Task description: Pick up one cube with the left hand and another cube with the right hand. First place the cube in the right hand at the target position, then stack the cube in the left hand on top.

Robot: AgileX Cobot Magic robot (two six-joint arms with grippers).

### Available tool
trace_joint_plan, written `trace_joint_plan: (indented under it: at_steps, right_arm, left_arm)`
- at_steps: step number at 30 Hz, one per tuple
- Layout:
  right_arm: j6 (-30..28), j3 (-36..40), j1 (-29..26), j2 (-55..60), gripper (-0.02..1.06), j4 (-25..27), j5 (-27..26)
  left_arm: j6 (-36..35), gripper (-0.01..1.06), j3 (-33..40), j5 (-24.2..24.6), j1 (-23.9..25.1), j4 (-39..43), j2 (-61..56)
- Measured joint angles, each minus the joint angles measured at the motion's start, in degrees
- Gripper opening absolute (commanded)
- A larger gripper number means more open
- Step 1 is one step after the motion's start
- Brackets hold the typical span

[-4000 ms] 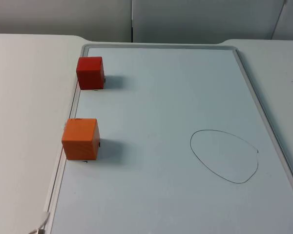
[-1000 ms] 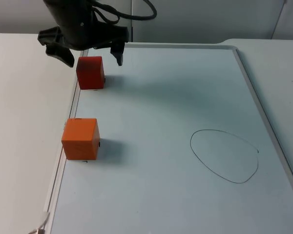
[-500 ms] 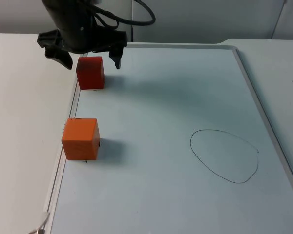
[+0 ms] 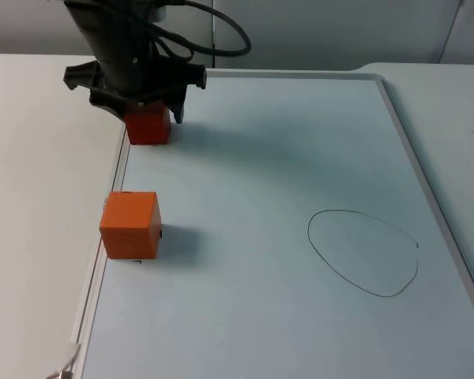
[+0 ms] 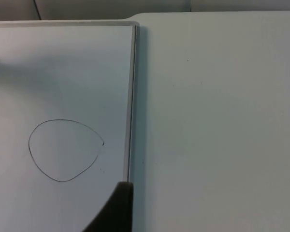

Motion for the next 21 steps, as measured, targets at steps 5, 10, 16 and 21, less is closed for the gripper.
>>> trace_joint_plan:
  at_steps: [5,10,16,21]
  right_arm:
    - [0.0,0.0,0.0,0.0,1.04,0.0,0.0]
    - [0.0,0.0,0.0,0.0,1.04,0.0,0.0]
    - [0.0,0.0,0.0,0.0,1.04,0.0,0.0]
    - [0.0,0.0,0.0,0.0,1.04,0.0,0.0]
  left_arm:
    - [0.0,0.2,0.0,-0.9,0.0,0.0,0.1]
    - [0.0,0.19,0.0,0.4,0.0,0.0,-0.7]
    - [2.1,0.19,-1.6,6.8,0.0,-0.5,-6.8]
    - [6.8,0.19,-2.8,10.2,0.0,-0.2,-18.1]
